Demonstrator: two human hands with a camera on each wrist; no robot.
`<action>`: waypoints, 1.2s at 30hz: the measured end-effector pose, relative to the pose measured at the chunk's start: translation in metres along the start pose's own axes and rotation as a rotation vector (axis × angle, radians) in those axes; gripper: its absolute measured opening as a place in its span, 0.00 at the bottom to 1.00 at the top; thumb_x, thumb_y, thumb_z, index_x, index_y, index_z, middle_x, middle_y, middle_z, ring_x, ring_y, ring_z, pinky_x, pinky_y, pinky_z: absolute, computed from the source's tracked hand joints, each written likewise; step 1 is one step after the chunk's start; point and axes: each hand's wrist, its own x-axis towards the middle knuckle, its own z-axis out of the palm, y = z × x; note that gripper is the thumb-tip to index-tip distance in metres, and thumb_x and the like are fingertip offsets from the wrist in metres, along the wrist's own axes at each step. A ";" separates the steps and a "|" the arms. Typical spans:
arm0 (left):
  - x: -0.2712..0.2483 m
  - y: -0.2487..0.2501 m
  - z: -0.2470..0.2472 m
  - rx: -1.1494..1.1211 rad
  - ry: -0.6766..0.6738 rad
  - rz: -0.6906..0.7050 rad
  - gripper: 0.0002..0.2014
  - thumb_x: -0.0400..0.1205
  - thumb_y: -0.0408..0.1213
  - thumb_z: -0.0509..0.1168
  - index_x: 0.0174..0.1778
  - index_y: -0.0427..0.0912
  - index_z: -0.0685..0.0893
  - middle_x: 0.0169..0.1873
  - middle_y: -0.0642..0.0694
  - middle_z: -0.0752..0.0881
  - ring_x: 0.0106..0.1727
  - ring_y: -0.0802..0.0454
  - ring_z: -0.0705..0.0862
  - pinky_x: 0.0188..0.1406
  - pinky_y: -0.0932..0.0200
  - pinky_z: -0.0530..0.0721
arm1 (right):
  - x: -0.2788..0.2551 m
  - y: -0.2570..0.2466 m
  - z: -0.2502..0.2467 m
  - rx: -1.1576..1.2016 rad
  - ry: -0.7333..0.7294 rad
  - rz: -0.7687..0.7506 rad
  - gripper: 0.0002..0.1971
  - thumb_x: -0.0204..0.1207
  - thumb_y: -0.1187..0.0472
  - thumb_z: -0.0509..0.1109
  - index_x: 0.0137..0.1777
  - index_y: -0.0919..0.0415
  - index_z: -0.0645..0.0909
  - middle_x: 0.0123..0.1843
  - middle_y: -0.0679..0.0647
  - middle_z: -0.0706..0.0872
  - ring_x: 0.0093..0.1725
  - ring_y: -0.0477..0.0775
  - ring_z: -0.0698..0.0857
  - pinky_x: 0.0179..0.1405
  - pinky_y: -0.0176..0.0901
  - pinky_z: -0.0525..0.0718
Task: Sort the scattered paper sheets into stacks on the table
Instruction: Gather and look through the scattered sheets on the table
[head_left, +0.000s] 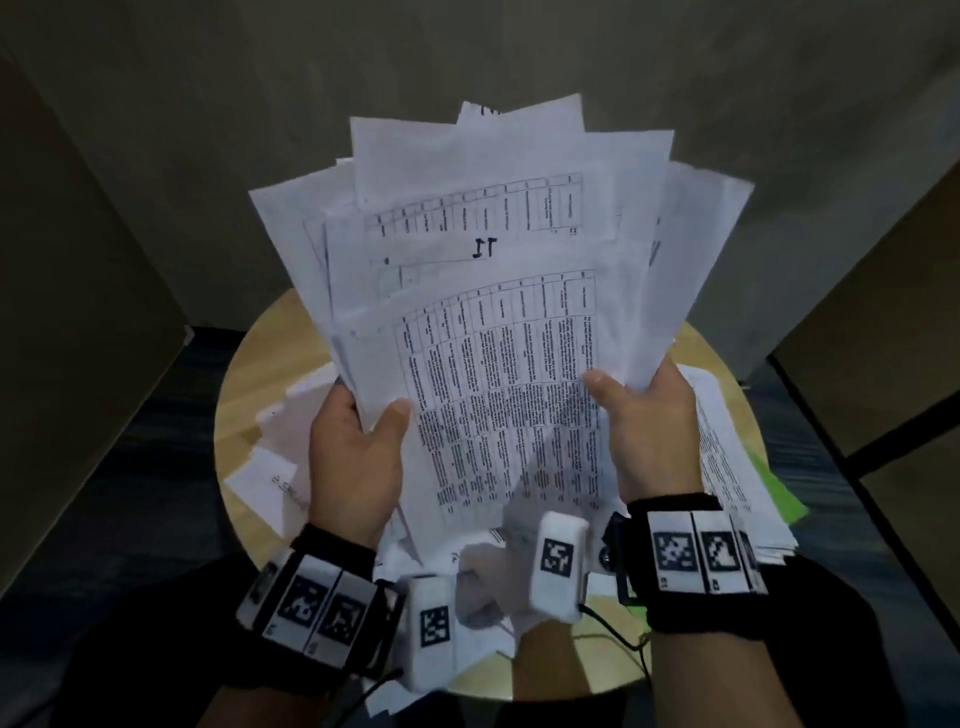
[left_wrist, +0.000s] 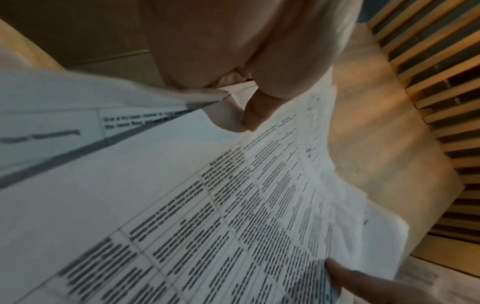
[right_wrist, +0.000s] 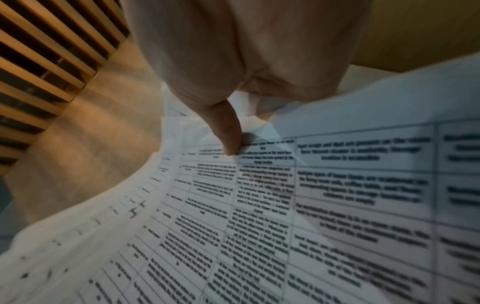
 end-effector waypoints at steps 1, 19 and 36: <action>-0.007 0.003 0.005 0.010 0.016 0.020 0.15 0.83 0.25 0.63 0.62 0.48 0.79 0.55 0.57 0.86 0.58 0.59 0.85 0.62 0.60 0.82 | -0.006 -0.002 -0.005 0.024 0.019 -0.020 0.13 0.74 0.69 0.73 0.48 0.49 0.82 0.45 0.42 0.90 0.48 0.41 0.88 0.45 0.33 0.80; -0.057 0.014 0.013 0.000 0.023 0.042 0.26 0.83 0.21 0.62 0.73 0.45 0.66 0.67 0.48 0.80 0.65 0.63 0.81 0.64 0.66 0.80 | -0.051 0.006 -0.037 0.085 0.012 0.019 0.19 0.73 0.70 0.73 0.62 0.59 0.76 0.54 0.50 0.88 0.53 0.46 0.87 0.60 0.52 0.83; -0.054 -0.019 0.021 0.141 0.008 -0.105 0.20 0.86 0.24 0.54 0.64 0.55 0.64 0.55 0.58 0.78 0.57 0.55 0.79 0.55 0.63 0.73 | -0.055 0.039 -0.035 -0.128 -0.152 0.192 0.15 0.79 0.68 0.67 0.61 0.54 0.70 0.52 0.59 0.84 0.50 0.57 0.85 0.53 0.54 0.83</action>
